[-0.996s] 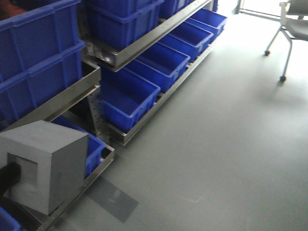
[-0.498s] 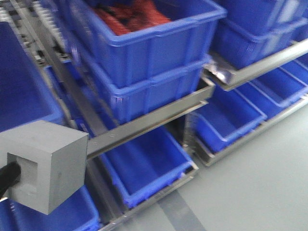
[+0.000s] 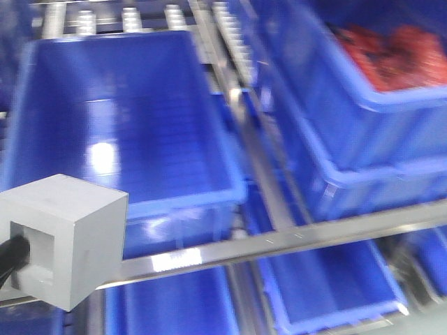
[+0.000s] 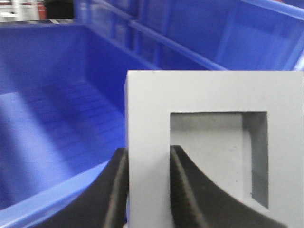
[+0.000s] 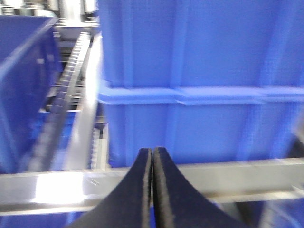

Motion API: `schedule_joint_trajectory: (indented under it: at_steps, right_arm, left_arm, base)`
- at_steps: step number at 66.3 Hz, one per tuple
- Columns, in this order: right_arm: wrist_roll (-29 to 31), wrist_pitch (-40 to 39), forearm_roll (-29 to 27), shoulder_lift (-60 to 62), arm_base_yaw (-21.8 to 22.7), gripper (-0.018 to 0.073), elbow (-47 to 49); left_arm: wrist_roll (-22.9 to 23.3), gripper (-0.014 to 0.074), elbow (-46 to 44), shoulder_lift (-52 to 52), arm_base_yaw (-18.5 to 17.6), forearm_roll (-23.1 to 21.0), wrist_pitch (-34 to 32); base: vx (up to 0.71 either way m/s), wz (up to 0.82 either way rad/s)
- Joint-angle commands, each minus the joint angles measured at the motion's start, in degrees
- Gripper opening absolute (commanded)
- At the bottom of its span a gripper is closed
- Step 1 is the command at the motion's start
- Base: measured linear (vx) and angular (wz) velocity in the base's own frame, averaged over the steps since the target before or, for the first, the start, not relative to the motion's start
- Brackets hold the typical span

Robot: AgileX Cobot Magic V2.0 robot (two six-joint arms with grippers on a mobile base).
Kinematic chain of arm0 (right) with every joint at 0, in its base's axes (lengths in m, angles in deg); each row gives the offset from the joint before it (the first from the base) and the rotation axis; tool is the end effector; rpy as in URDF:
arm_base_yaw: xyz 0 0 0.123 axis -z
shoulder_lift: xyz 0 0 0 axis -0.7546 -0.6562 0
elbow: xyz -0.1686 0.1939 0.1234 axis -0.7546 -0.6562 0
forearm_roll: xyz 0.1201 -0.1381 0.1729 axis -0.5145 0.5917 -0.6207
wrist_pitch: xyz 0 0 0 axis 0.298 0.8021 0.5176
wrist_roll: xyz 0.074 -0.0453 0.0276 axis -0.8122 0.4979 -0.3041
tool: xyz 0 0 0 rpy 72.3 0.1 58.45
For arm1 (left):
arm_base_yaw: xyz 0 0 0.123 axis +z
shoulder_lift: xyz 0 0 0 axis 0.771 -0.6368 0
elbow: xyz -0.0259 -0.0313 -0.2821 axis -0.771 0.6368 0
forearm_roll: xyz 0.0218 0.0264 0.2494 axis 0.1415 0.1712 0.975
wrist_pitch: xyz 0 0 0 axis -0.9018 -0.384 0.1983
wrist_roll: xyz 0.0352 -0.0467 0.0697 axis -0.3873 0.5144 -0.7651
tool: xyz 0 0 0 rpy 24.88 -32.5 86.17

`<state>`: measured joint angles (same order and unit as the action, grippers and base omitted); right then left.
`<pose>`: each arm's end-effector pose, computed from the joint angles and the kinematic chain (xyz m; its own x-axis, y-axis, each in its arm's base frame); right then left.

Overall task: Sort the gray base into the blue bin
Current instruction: 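Turn the base toward the shelf and stop over the empty blue bin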

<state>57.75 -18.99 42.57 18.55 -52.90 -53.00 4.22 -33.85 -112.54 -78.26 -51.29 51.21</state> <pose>0.0567 0.0037 0.1928 -0.0459 -0.0384 -0.9982 -0.0673 0.9971 -0.0353 0.0863 -0.0430 0.2711 -0.1838 -0.0582 -0.9812 0.4243 0.8958 -0.1326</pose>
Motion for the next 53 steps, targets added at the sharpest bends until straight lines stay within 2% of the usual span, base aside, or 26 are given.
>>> schedule_joint_trajectory:
  at_steps: [1, 23, 53]
  right_arm:
    - [0.31, -4.49, 0.64, 0.66, 0.28, -0.0009, -0.79]
    - [0.31, -4.49, 0.64, 0.66, 0.28, -0.0009, -0.79]
    - [0.31, -4.49, 0.64, 0.66, 0.28, -0.0009, -0.79]
  left_arm:
    - [0.33, -0.0006, -1.94, -0.17, -0.35, -0.11, -6.14]
    - [0.33, -0.0006, -1.94, -0.17, -0.35, -0.11, -6.14]
    - [0.33, -0.0006, -1.94, -0.17, -0.35, -0.11, -6.14]
  base:
    - [0.14, 0.52]
    - [0.10, 0.38]
    - [0.08, 0.14]
